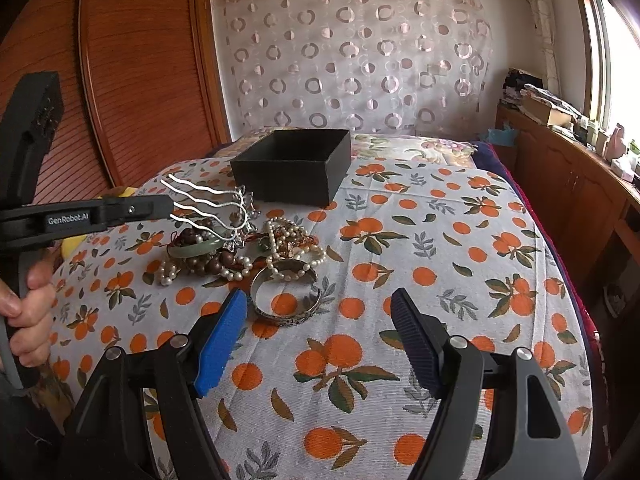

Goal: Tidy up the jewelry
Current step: 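Grasp the silver bangle with the right tool while the left tool holds the comb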

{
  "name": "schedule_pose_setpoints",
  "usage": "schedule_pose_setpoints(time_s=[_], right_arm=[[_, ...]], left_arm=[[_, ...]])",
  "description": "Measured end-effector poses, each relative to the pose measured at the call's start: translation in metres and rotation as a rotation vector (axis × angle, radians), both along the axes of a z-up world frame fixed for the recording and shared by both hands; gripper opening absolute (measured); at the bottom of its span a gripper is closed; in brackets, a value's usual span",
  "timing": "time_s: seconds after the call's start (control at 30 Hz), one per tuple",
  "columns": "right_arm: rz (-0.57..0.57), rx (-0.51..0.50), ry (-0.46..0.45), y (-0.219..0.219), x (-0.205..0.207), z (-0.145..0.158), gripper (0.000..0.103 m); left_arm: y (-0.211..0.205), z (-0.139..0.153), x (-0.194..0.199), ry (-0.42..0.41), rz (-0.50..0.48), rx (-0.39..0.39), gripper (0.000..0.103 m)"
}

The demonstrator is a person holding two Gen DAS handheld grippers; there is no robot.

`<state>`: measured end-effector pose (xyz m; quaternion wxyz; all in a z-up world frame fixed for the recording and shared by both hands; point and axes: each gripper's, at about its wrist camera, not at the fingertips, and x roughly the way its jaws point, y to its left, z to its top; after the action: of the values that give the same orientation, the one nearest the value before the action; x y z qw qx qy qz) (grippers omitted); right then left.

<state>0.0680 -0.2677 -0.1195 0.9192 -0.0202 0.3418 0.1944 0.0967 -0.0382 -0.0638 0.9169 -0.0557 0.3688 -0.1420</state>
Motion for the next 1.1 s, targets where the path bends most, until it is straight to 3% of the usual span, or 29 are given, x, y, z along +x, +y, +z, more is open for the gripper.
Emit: schedule_pose_setpoints(time_s=[0.13, 0.17, 0.2, 0.3, 0.57, 0.8, 0.9, 1.1], right_arm=[[0.052, -0.034, 0.013, 0.009, 0.008, -0.006, 0.077], [0.071, -0.035, 0.022, 0.012, 0.010, -0.007, 0.074], [0.104, -0.035, 0.041, 0.015, 0.016, -0.009, 0.060], [0.167, -0.026, 0.079, 0.022, 0.027, -0.013, 0.045], [0.318, -0.082, 0.151, 0.055, 0.040, -0.021, 0.034], [0.335, -0.188, 0.171, 0.060, 0.039, -0.031, 0.017], [0.355, -0.187, 0.186, 0.060, 0.037, -0.030, 0.006], [0.382, -0.086, 0.204, 0.052, 0.028, -0.011, 0.005]], left_arm=[[0.004, 0.010, -0.005, -0.038, 0.004, 0.012, 0.001], [0.004, 0.011, -0.007, -0.048, 0.007, 0.020, 0.001], [0.004, 0.014, -0.009, -0.062, 0.011, 0.031, 0.001], [0.005, 0.020, -0.014, -0.094, 0.022, 0.054, 0.001], [0.013, 0.024, -0.021, -0.117, 0.039, 0.050, 0.001], [0.019, 0.019, -0.022, -0.109, 0.046, 0.031, 0.001], [0.019, 0.019, -0.022, -0.111, 0.046, 0.033, 0.001], [0.019, 0.022, -0.025, -0.125, 0.049, 0.031, 0.001]])
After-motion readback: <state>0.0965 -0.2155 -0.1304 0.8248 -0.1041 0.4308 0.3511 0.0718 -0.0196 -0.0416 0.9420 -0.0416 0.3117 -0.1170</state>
